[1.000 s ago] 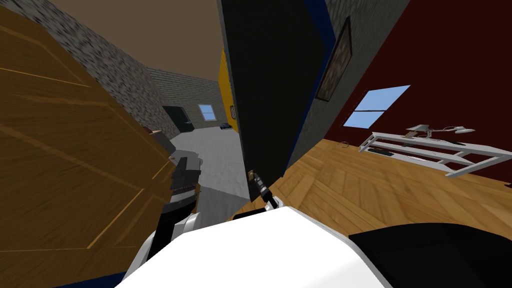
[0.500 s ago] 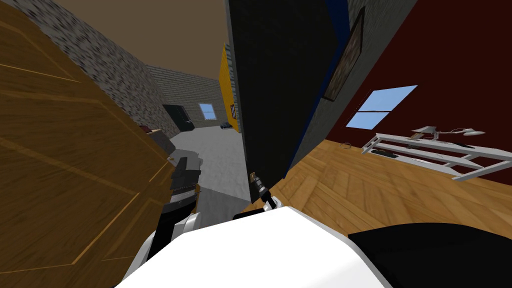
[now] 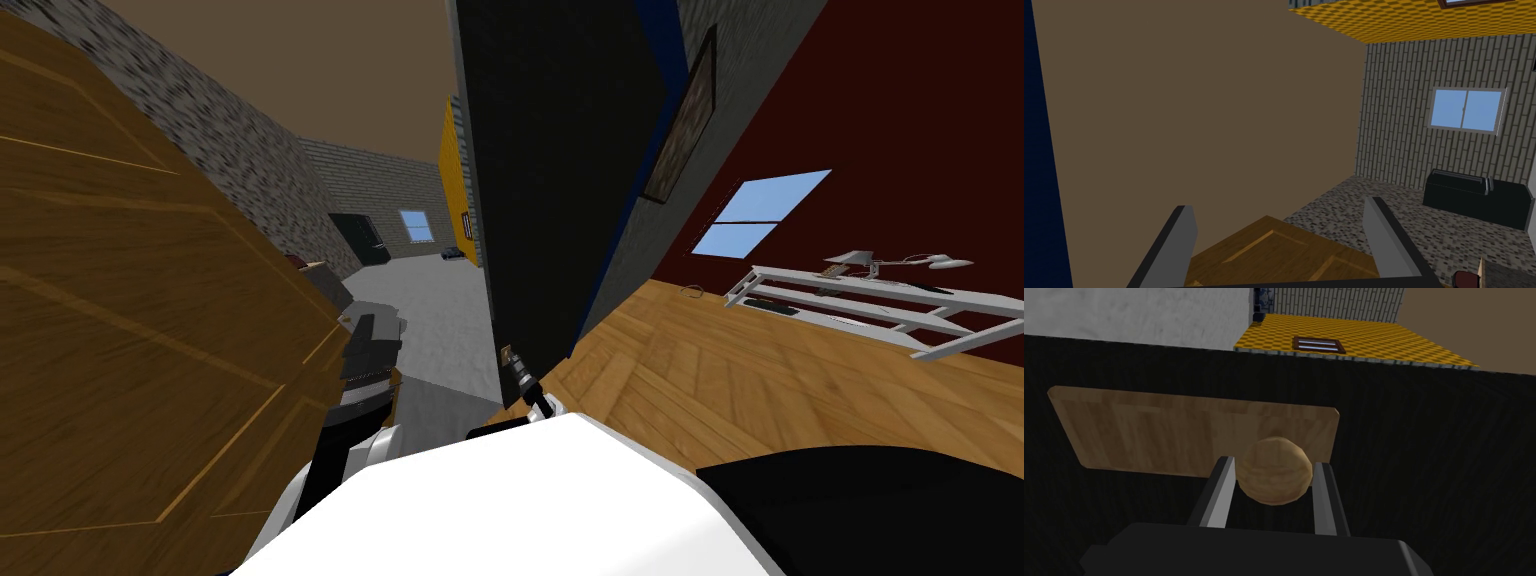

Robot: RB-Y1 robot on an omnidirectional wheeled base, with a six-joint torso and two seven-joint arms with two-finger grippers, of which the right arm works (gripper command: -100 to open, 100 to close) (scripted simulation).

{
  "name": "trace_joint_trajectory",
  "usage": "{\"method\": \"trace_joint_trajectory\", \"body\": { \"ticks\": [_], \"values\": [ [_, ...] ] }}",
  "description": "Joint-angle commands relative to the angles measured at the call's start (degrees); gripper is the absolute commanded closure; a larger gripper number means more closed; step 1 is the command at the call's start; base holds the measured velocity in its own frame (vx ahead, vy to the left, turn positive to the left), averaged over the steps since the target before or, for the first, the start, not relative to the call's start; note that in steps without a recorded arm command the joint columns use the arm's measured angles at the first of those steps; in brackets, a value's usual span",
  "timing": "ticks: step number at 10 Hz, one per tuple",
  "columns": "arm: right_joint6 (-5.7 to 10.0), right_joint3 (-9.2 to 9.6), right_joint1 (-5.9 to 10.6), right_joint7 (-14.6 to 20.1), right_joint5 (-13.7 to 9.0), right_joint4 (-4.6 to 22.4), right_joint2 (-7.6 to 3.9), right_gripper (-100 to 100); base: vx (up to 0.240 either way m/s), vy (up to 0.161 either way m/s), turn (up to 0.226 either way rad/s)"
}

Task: Push the door open

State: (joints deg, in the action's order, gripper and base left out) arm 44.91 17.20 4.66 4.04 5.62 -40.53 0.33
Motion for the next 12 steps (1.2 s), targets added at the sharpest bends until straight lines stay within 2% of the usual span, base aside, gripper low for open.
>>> {"method": "trace_joint_trajectory", "body": {
  "ticks": [1, 4, 8, 9, 12],
  "values": [
    [-0.15, -0.93, 0.21, -0.25, -0.42, -0.23, -0.85, 100, 0.118, 0.097, -0.032],
    [-0.18, -2.03, 0.39, -0.61, -0.93, -0.08, -1.65, 100, 0.15, 0.082, -0.023],
    [-0.23, -5.0, 0.86, -1.59, -2.3, 0.32, -3.06, 100, 0.183, 0.119, -0.075],
    [-0.42, -4.13, 0.49, -1.36, -2.03, -0.25, -3.22, -100, -0.034, 0.042, -0.05],
    [-0.63, -3.95, 0.44, -1.09, -2.1, -0.55, -3.29, -100, -0.177, -0.038, -0.01]
  ]
}}
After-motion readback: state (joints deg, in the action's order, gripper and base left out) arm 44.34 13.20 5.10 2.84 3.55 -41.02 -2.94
